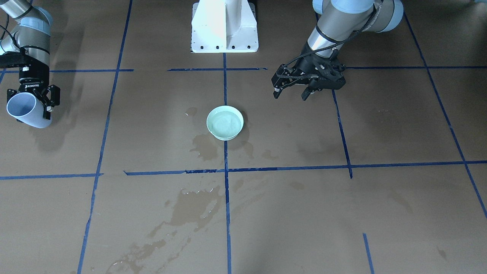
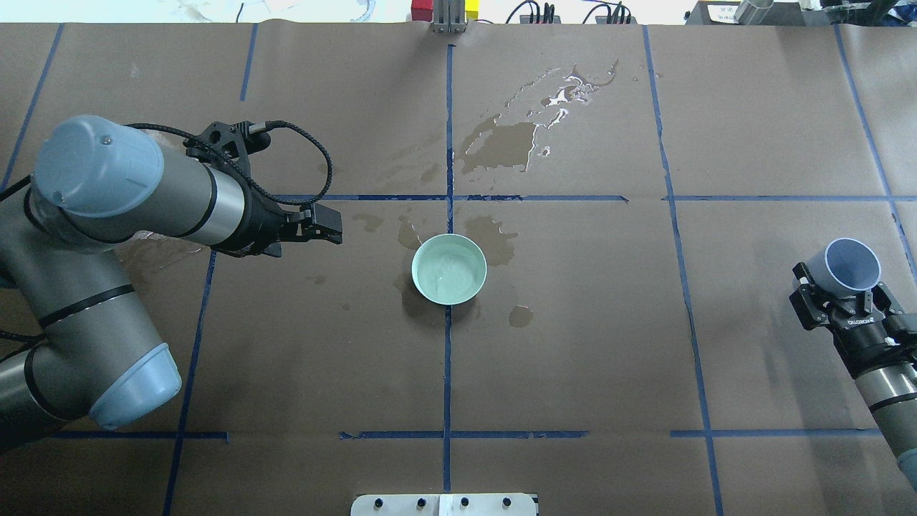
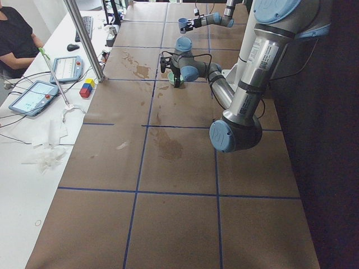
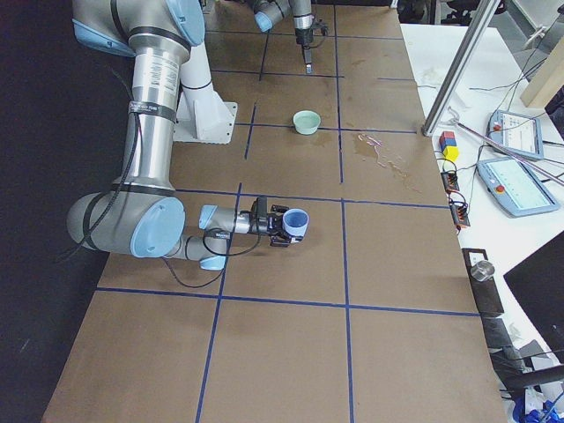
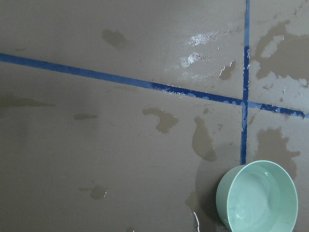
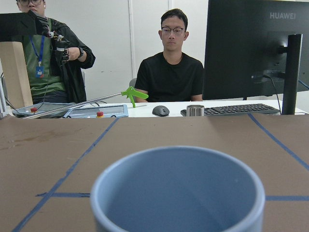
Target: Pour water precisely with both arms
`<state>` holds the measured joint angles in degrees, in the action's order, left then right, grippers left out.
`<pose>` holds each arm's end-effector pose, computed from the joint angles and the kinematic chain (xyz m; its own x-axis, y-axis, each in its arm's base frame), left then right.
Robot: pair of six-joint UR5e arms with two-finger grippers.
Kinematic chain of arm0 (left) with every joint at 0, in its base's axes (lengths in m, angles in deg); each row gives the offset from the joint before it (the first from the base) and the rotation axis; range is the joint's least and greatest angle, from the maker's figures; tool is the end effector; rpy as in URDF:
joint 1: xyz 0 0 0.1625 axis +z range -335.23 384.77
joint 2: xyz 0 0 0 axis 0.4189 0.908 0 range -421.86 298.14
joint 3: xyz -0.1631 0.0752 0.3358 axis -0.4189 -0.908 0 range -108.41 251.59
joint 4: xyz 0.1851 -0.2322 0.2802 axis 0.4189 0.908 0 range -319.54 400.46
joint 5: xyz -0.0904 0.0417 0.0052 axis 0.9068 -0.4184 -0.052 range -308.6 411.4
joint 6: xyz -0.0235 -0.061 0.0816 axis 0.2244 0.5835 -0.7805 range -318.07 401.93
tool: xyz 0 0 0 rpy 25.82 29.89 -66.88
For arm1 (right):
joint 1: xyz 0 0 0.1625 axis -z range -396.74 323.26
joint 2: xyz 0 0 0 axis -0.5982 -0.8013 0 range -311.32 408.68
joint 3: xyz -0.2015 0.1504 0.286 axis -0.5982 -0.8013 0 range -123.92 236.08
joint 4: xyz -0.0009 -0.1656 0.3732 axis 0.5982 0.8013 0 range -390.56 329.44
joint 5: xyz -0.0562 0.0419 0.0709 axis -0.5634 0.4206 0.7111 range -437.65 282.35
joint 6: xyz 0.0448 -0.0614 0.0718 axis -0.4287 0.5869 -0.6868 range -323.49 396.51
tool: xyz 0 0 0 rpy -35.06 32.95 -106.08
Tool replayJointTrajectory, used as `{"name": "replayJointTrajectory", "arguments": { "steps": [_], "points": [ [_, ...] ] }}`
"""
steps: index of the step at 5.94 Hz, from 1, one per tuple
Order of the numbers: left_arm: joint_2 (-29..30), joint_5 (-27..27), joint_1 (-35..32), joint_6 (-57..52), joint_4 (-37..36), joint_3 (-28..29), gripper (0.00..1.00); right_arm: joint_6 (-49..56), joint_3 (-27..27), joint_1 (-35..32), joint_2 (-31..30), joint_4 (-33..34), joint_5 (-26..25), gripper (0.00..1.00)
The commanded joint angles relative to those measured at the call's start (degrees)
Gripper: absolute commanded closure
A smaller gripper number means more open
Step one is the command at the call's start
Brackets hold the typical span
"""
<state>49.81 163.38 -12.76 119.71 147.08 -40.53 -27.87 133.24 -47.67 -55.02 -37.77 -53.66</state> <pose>0.3810 -0.4114 0.2106 0.4478 -0.0964 -0.8889 0.2170 0.9762 0.0034 -0.2788 -0.2869 0.6249 0.6924 -0.0454 0.7200 -0.6922 0.2397 0.6808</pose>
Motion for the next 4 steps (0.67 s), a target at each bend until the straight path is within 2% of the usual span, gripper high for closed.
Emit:
{"name": "replayJointTrajectory", "arguments": {
  "steps": [1,4],
  "points": [
    [-0.48,0.00,0.00,0.00,-0.01,-0.48,0.00,-2.68,-1.58,0.03,0.08,0.00,0.00,0.92],
    [-0.57,0.00,0.00,0.00,-0.01,-0.65,0.00,-2.77,-2.81,0.03,0.96,0.00,-0.09,0.86]
  ]
}}
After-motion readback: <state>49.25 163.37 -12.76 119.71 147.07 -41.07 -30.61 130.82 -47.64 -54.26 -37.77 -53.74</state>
